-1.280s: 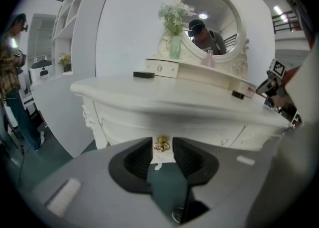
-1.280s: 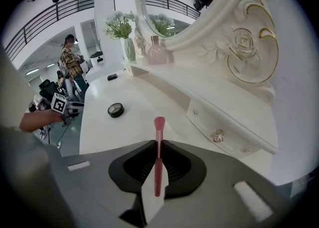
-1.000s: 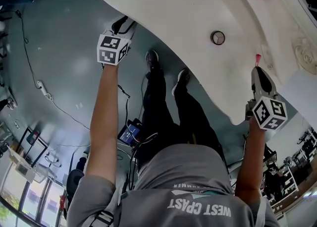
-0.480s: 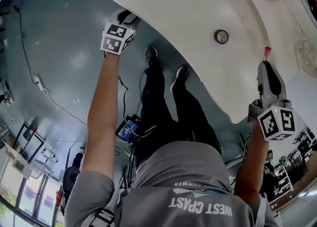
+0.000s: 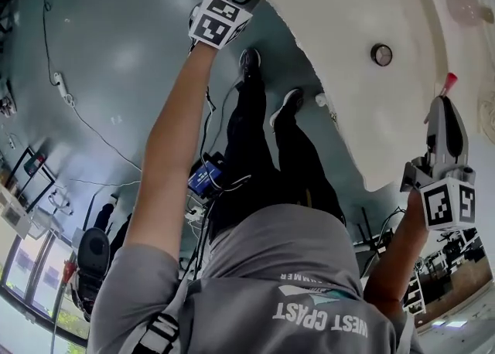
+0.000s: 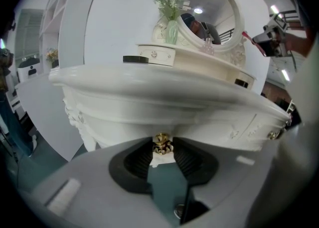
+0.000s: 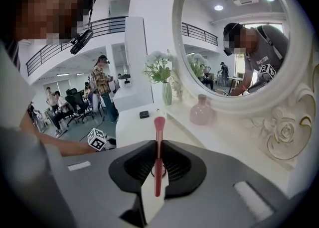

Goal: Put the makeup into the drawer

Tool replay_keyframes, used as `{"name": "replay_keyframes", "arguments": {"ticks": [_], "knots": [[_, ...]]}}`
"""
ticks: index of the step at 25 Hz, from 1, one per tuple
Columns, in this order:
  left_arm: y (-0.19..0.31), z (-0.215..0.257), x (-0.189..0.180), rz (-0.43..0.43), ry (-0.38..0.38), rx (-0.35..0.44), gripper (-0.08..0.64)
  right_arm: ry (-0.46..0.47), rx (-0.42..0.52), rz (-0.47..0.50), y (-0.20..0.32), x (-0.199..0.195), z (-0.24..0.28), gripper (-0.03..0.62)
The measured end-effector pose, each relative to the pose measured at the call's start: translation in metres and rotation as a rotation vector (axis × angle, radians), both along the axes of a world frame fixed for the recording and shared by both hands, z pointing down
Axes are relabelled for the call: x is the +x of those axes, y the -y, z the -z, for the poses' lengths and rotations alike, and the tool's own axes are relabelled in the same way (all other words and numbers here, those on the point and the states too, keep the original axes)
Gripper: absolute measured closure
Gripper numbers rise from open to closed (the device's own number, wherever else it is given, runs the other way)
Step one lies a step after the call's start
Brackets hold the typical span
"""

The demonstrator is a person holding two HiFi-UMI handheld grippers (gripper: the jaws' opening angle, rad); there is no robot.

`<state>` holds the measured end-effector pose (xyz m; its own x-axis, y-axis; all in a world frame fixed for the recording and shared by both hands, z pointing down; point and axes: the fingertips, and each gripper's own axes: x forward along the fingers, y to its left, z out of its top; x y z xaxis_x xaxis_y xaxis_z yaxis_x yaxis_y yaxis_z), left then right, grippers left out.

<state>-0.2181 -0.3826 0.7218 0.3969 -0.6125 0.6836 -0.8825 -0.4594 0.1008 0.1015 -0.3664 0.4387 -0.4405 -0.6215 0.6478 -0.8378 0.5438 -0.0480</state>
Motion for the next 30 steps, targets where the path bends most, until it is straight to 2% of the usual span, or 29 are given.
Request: {"name": "replay_keyframes", "arguments": {"ticks": [9, 15, 30], "knots": [[-0.012, -0.003, -0.003, -0.013, 0.018, -0.016, 0.440, 0.009, 0.007, 0.053, 0.003, -0.029, -0.001, 0.548], [-0.048, -0.010, -0.025, -0.008, 0.023, -0.031, 0.440, 0.022, 0.005, 0.106, 0.005, -0.059, -0.008, 0.548], [-0.135, -0.025, -0.078, 0.049, 0.050, -0.072, 0.439, 0.077, -0.048, 0.365, -0.017, -0.179, -0.047, 0.548]]}}
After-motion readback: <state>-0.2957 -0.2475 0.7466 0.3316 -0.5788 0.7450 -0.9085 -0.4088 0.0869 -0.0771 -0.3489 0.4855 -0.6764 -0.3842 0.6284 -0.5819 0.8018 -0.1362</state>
